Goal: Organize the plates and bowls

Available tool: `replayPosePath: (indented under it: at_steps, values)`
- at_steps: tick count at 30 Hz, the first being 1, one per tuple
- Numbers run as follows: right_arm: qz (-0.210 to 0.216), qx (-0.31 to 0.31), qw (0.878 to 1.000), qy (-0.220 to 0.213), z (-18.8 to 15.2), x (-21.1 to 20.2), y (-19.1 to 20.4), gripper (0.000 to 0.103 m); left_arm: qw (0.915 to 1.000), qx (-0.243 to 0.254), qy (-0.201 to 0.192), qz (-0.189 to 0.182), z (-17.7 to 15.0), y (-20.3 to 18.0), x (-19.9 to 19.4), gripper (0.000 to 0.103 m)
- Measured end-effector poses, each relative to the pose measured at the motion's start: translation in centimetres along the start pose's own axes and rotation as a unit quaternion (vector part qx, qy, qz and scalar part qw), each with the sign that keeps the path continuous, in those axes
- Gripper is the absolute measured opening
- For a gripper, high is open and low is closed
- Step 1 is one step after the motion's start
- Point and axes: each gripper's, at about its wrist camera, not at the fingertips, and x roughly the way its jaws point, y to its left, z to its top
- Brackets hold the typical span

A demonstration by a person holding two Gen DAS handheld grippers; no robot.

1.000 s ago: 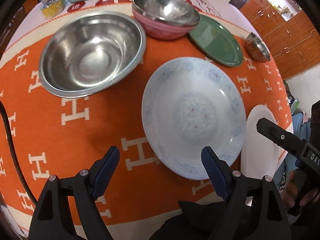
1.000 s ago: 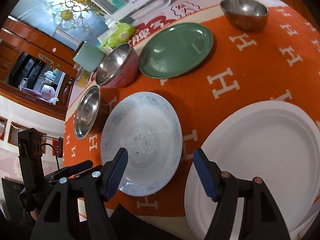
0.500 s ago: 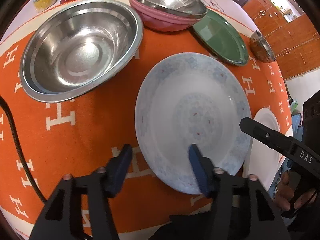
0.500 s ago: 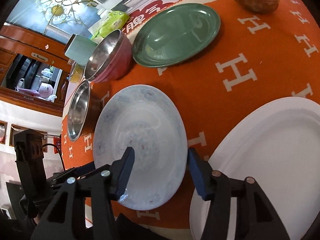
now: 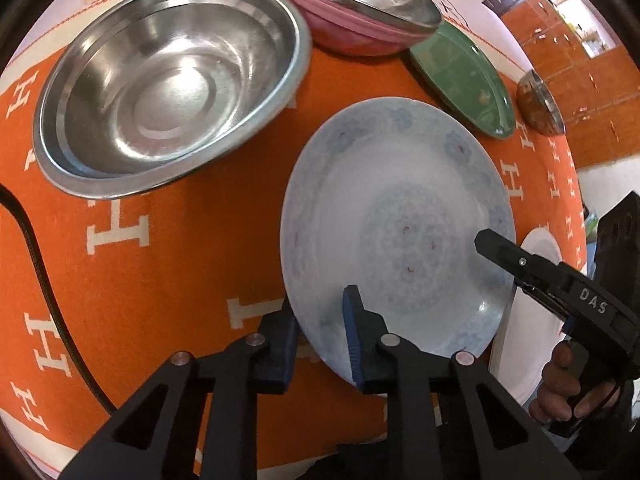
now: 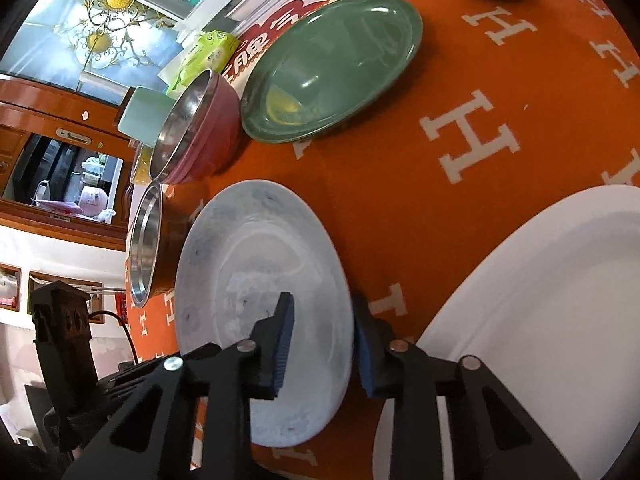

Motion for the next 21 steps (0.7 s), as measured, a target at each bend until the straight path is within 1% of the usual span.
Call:
replayPosePath:
  at_steps: [4,6,11,17,21]
  values:
    - [0.003,0.005,1.000,0.000,0.2,0.0,-0.4,0.016,1.0000,-0.004,-0.003,-0.002,0.0,0.2,0.1,0.019]
    - [0.004,0.005,1.000,0.001,0.2,0.1,-0.5,0.014,1.0000,-0.004,-0.006,-0.001,0.0,0.1,0.1,0.019]
    - [0.002,-0.002,1.000,0.002,0.2,0.1,-0.4,0.013,0.9999,0.003,-0.012,0.007,0.1,-0.2,0.0,0.019]
    - [-0.015,-0.031,0.999,0.007,-0.3,0.1,0.5,0.012,0.9998,0.001,-0.016,0.011,0.0,0.1,-0.3,0.019]
    - [-0.011,-0.049,0.999,0.010,-0.8,-0.1,1.1,0.011,0.9996,-0.006,-0.025,0.012,-0.3,0.6,-1.0,0.019]
